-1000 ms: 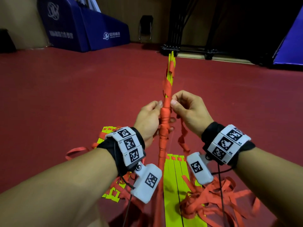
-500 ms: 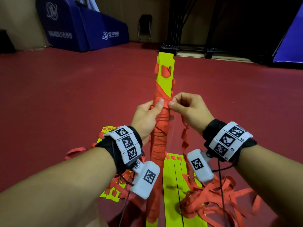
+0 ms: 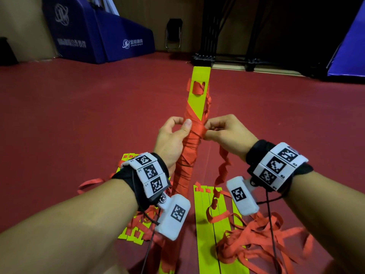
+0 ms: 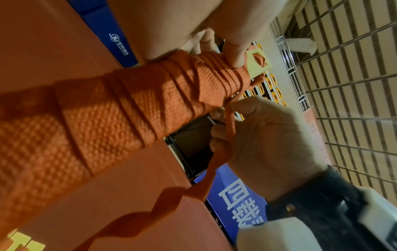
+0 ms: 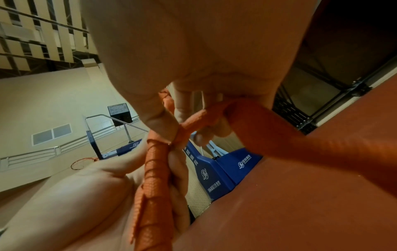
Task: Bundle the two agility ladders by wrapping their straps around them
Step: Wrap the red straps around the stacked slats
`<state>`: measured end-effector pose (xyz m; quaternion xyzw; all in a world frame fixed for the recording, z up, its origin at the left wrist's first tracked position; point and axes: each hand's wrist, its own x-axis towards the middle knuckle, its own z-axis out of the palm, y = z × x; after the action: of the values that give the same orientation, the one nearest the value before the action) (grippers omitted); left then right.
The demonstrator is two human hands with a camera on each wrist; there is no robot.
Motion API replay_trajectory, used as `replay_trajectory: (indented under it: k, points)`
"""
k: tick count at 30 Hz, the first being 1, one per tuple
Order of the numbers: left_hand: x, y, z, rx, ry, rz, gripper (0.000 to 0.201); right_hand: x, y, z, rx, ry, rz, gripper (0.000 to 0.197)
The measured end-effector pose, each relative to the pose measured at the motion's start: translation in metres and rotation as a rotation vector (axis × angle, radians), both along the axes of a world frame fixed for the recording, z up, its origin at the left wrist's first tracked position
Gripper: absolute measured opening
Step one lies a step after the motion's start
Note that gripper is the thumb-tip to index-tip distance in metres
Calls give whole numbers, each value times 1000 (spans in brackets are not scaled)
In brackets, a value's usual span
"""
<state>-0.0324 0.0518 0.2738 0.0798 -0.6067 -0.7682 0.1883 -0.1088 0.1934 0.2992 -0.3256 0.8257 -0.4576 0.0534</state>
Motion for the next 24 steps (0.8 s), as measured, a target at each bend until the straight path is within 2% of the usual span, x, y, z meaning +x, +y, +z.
replay_trajectory:
  k: [2, 5, 10, 13, 16, 22, 24]
  points:
    - [1, 0, 0, -4, 3, 0, 9, -2, 0, -1, -1, -31, -11, 10]
    - [3, 0, 0, -10, -20, -35, 17, 0, 0, 0, -62, -22, -35, 13]
    - [3, 4, 2, 38, -51, -41, 34, 7, -3, -5, -211, 4, 83, 14]
    - [4, 8, 1, 74, -74, -14, 33, 8, -5, -9, -269, 16, 138, 17]
    - [5, 8, 0, 16, -122, -32, 30, 9, -6, -11, -272, 49, 145, 15]
    - [7, 13, -1, 81, -151, -49, 50, 8, -13, -15, -228, 63, 50, 17]
    - [6, 15, -3, 34, -124, -80, 50, 6, -12, -15, -224, 59, -16, 22]
